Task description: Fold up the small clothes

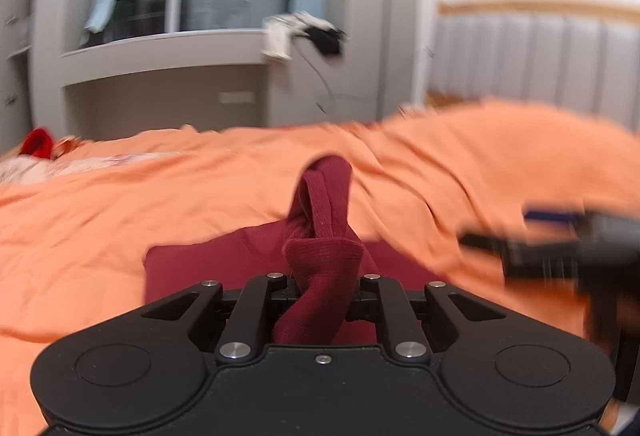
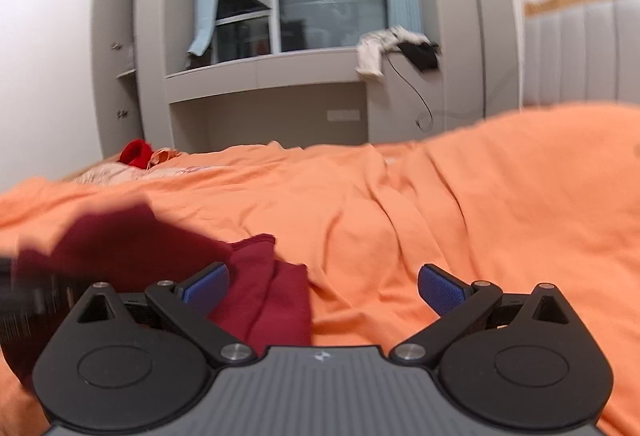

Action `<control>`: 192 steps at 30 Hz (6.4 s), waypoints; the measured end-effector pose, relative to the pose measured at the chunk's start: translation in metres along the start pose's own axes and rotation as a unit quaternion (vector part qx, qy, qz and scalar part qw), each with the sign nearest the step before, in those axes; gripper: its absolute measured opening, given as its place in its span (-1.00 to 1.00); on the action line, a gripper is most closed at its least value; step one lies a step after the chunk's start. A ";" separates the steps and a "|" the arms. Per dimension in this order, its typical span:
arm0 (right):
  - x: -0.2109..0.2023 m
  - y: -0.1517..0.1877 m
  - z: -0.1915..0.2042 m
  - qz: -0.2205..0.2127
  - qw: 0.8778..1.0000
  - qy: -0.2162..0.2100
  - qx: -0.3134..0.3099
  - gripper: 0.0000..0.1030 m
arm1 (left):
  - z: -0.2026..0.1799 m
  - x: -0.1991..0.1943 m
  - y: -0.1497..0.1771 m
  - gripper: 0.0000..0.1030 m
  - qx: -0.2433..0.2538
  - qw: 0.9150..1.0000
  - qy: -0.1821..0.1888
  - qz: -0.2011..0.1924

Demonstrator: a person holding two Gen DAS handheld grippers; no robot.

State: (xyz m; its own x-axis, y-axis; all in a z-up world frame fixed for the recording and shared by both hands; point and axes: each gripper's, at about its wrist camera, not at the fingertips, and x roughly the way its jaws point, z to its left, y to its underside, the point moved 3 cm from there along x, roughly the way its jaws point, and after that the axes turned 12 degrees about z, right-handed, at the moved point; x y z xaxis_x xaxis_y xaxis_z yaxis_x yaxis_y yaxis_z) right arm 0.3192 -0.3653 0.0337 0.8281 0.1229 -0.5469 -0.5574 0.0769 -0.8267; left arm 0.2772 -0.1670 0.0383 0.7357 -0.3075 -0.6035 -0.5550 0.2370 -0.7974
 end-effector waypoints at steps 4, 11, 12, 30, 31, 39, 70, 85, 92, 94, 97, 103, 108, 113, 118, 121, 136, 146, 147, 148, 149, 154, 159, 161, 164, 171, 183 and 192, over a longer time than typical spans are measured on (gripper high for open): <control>0.007 0.004 -0.021 0.029 0.997 -0.041 0.053 1.00 | -0.028 0.008 0.028 -0.55 0.067 0.997 -0.026 0.009; 0.027 0.009 -0.031 0.083 0.977 -0.134 0.141 1.00 | -0.042 -0.002 0.046 0.10 0.109 0.994 -0.015 -0.004; 0.032 0.008 -0.031 0.093 0.973 -0.142 0.156 1.00 | -0.044 -0.004 0.047 0.15 0.112 0.994 -0.012 -0.006; 0.080 -0.009 -0.001 0.127 0.929 -0.247 0.246 0.47 | -0.031 -0.031 0.045 -0.20 0.142 0.989 -0.027 -0.033; 0.086 -0.008 0.001 0.136 0.928 -0.244 0.248 0.27 | -0.032 -0.030 0.046 -0.35 0.142 0.989 -0.025 -0.032; 0.117 0.002 0.012 0.173 0.914 -0.262 0.257 -0.70 | -0.038 -0.026 0.047 -0.72 0.148 0.988 -0.032 -0.028; 0.083 0.009 -0.050 0.111 0.939 -0.185 0.267 -0.46 | -0.086 0.008 0.051 -0.44 0.150 0.987 0.061 -0.015; 0.067 0.016 -0.051 0.117 0.946 -0.175 0.245 0.99 | -0.050 -0.035 0.041 0.87 0.074 0.987 0.137 -0.047; 0.067 0.021 -0.047 0.127 0.945 -0.177 0.243 0.99 | 0.010 -0.045 0.027 0.98 -0.014 0.993 0.089 -0.070; 0.068 0.022 -0.044 0.133 0.945 -0.178 0.241 1.00 | 0.031 -0.042 0.023 0.98 -0.050 0.995 0.065 -0.063; 0.070 0.024 -0.041 0.143 0.943 -0.182 0.240 1.00 | 0.060 -0.030 0.018 0.99 -0.113 0.992 0.039 -0.043; 0.081 0.038 -0.037 0.179 0.932 -0.185 0.255 0.99 | 0.099 0.015 0.027 0.99 -0.209 0.975 0.051 0.062; 0.085 0.047 -0.038 0.176 0.930 -0.184 0.265 0.99 | 0.107 0.038 0.043 0.99 -0.219 0.970 0.074 0.068; 0.083 0.046 -0.036 0.170 0.932 -0.178 0.265 0.99 | 0.107 0.047 0.069 0.99 -0.212 0.973 0.089 0.033; 0.079 0.045 -0.043 0.158 0.922 -0.180 0.305 0.99 | 0.104 0.048 0.074 0.99 -0.195 0.977 0.083 0.017; 0.074 0.043 -0.046 0.146 0.920 -0.185 0.314 0.75 | 0.104 0.046 0.076 0.99 -0.194 0.977 0.083 0.013; 0.047 0.031 -0.012 0.065 0.984 -0.110 0.125 0.03 | 0.099 0.043 0.084 0.99 -0.190 0.979 0.073 -0.003; 0.056 0.027 -0.043 0.065 0.957 -0.163 0.229 0.14 | 0.099 0.043 0.084 0.99 -0.189 0.979 0.073 -0.003; 0.059 0.026 -0.043 0.066 0.956 -0.164 0.232 0.11 | 0.099 0.043 0.084 0.99 -0.189 0.979 0.073 -0.003; 0.061 0.024 -0.043 0.068 0.958 -0.159 0.229 -0.02 | 0.099 0.043 0.084 0.99 -0.190 0.979 0.073 -0.003; 0.063 0.023 -0.040 0.068 0.961 -0.152 0.221 -0.21 | 0.099 0.043 0.084 0.99 -0.190 0.979 0.073 -0.003; 0.062 0.019 -0.021 0.051 0.976 -0.141 0.160 -0.68 | 0.099 0.043 0.084 0.99 -0.190 0.979 0.072 -0.003; 0.038 0.013 0.013 -0.005 0.989 -0.137 0.048 -0.71 | 0.098 0.043 0.084 0.99 -0.191 0.979 0.070 -0.005; 0.032 0.014 0.029 -0.017 0.991 -0.133 0.000 -0.71 | 0.098 0.043 0.084 0.99 -0.191 0.979 0.070 -0.006; 0.027 0.018 0.050 -0.026 0.989 -0.132 -0.055 -0.71 | 0.098 0.043 0.084 0.99 -0.191 0.979 0.069 -0.006; 0.025 0.018 0.048 -0.023 0.990 -0.128 -0.049 -0.71 | 0.097 0.043 0.084 0.99 -0.191 0.979 0.069 -0.006; 0.048 0.027 -0.028 0.062 0.986 -0.094 0.124 -0.28 | 0.097 0.044 0.084 0.99 -0.191 0.979 0.069 -0.006; 0.058 0.029 -0.012 0.095 0.984 -0.114 0.103 0.58 | 0.097 0.043 0.084 0.99 -0.191 0.979 0.068 -0.008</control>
State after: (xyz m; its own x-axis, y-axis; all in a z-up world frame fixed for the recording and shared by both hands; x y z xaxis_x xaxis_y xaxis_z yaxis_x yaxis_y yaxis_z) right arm 0.3517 -0.3674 -0.0236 0.6866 0.3714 -0.6250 -0.7198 0.2265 -0.6562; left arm 0.3000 -0.0709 -0.0539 0.7019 -0.4343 -0.5645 -0.6669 -0.1223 -0.7351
